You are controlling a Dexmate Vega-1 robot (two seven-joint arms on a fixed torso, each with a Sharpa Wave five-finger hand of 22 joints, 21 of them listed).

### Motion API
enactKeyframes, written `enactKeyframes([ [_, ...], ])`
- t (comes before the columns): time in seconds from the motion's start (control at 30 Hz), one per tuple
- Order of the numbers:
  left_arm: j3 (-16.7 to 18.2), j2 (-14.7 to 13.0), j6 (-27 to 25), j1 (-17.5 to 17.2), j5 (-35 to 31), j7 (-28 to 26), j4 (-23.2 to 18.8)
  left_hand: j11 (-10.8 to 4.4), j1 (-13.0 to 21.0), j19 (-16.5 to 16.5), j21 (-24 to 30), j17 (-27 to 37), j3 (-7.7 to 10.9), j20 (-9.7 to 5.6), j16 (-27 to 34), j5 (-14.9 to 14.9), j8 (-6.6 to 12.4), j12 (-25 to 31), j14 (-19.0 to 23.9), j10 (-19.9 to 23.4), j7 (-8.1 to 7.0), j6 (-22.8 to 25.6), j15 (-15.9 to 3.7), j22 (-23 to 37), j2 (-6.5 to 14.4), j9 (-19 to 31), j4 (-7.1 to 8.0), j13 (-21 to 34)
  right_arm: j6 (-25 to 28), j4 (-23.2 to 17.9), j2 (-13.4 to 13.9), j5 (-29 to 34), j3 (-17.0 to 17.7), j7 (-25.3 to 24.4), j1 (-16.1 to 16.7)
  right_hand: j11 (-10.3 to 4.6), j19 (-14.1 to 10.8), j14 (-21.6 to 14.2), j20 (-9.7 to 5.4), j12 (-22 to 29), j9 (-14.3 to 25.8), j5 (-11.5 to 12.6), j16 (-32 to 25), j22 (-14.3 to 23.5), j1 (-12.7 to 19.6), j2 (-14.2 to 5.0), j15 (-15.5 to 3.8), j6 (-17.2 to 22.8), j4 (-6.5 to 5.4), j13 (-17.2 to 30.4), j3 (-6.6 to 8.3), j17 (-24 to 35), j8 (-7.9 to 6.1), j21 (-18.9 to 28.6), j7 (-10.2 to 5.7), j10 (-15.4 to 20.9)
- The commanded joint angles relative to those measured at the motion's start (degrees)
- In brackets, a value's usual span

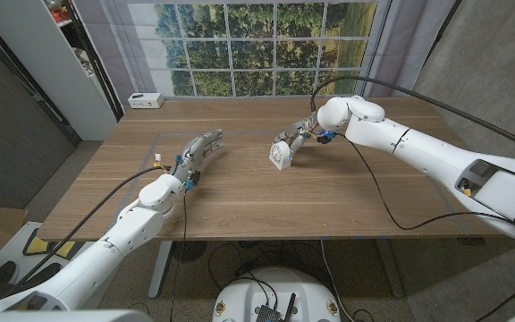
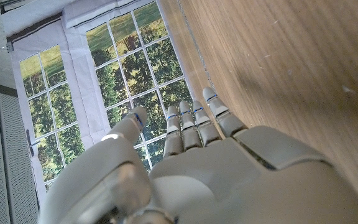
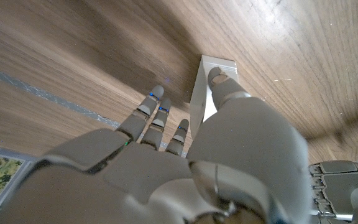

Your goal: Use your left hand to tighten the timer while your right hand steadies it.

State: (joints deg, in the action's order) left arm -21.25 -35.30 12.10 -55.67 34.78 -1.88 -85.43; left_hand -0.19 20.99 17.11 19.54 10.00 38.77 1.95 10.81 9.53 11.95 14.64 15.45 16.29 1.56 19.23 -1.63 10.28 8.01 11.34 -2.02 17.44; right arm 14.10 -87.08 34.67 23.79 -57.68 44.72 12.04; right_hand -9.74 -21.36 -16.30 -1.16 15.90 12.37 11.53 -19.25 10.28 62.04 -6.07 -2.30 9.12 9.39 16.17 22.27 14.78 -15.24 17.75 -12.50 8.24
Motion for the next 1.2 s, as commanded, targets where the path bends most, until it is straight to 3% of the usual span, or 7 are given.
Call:
enactKeyframes([
  [0.03,-0.3,-0.3,-0.8,0.4,-0.1,0.2,-0.4,-0.20,0.1,0.1,-0.1,0.2,0.12,0.41,-0.1,0.3,0.27,0.4,0.1,0.3,-0.13,0.3,0.00,0.1,0.4,0.3,-0.23,0.3,-0.3,0.3,0.7,-1.4,0.3,-0.3,0.6,-0.27,-1.1,-2.0,-0.28,1.3,0.6,-0.3,-1.8,0.2,1.3,-0.38,-10.53,2.9,-0.12,1.2,-1.09,1.2,-1.06,-0.2,-0.11,2.6],
  [0.4,-1.3,-1.7,-2.0,1.1,-3.0,-0.8,-2.0,-0.01,0.8,-0.1,-0.4,0.0,0.29,0.61,-0.2,0.5,0.19,0.3,-0.2,0.0,-0.08,0.3,0.12,0.1,0.5,0.3,-1.11,0.4,-1.1,1.1,1.0,-4.6,1.9,0.7,-0.3,-0.50,-3.1,-5.3,-1.41,4.1,2.2,-0.4,-5.8,0.2,3.6,-0.89,-10.89,8.0,-0.05,4.7,-3.47,4.5,-3.05,-0.3,0.02,7.9],
  [0.57,-2.4,-3.2,-4.1,1.5,-7.1,-3.1,-4.4,0.19,4.6,-1.0,-1.5,0.0,0.43,0.94,-0.3,0.7,0.44,0.0,-1.2,-0.5,-0.76,1.1,0.44,0.0,-0.4,0.3,-5.56,0.5,0.5,1.4,0.7,-6.2,2.6,1.9,-1.6,0.11,-3.9,-6.2,-1.63,4.7,2.7,-0.4,-6.8,0.2,4.2,-0.85,-10.91,8.8,-0.11,5.7,-4.21,5.5,-3.40,-0.2,0.08,8.8],
  [0.77,-3.3,-3.6,-4.8,1.4,-11.5,-6.5,-6.6,-0.58,8.4,-1.8,-2.8,0.1,-0.91,0.95,-0.2,0.4,1.53,0.0,-1.8,-0.7,-2.87,3.4,0.00,-0.1,-3.2,0.7,-8.66,0.7,2.2,1.5,0.5,-7.7,3.0,2.9,-3.1,0.76,-4.8,-6.8,-2.04,5.2,3.1,-0.5,-7.6,0.3,4.3,-0.65,-10.90,10.1,-0.28,6.6,-5.03,6.3,-3.92,0.0,0.28,9.6],
  [0.83,-3.4,-3.6,-5.1,1.3,-12.7,-7.6,-7.2,-0.84,9.4,-1.9,-3.1,0.1,-1.40,0.98,-0.1,0.5,1.92,0.1,-1.9,-0.5,-3.36,4.2,-0.17,-0.1,-4.1,0.9,-8.85,0.7,3.0,2.1,0.2,-8.5,3.0,3.4,-3.6,0.45,-5.1,-6.9,-2.07,5.4,3.3,-0.4,-7.8,0.3,4.3,-0.55,-10.89,10.2,-0.31,6.8,-5.28,6.5,-3.99,0.1,0.36,10.0],
  [0.9,-3.6,-3.6,-5.0,1.2,-13.7,-8.3,-7.7,-1.20,11.2,-2.1,-3.6,0.2,-2.30,1.00,0.0,0.8,2.55,0.3,-1.9,-0.3,-4.31,5.5,-0.36,-0.1,-5.6,1.2,-8.85,0.9,3.6,2.6,-0.1,-9.2,3.1,3.6,-4.0,1.24,-5.3,-7.0,-2.20,5.5,3.4,-0.4,-8.0,0.3,4.3,-0.48,-10.91,10.3,-0.33,7.1,-5.50,6.7,-4.02,0.1,0.45,10.1],
  [1.2,-4.2,-3.0,-3.4,1.2,-18.2,-10.7,-8.8,-2.55,15.1,-2.5,-4.6,0.3,-4.00,1.00,0.2,1.3,3.99,0.8,-1.8,0.4,-7.23,9.0,-1.30,0.0,-7.4,1.9,-8.48,1.2,7.5,5.8,-1.4,-16.3,5.0,4.5,-5.1,1.96,-6.2,-7.5,-2.29,6.0,3.8,-0.4,-8.8,0.3,4.0,-0.26,-10.76,10.9,-0.61,7.8,-6.42,7.5,-4.34,0.4,1.29,10.7],
])
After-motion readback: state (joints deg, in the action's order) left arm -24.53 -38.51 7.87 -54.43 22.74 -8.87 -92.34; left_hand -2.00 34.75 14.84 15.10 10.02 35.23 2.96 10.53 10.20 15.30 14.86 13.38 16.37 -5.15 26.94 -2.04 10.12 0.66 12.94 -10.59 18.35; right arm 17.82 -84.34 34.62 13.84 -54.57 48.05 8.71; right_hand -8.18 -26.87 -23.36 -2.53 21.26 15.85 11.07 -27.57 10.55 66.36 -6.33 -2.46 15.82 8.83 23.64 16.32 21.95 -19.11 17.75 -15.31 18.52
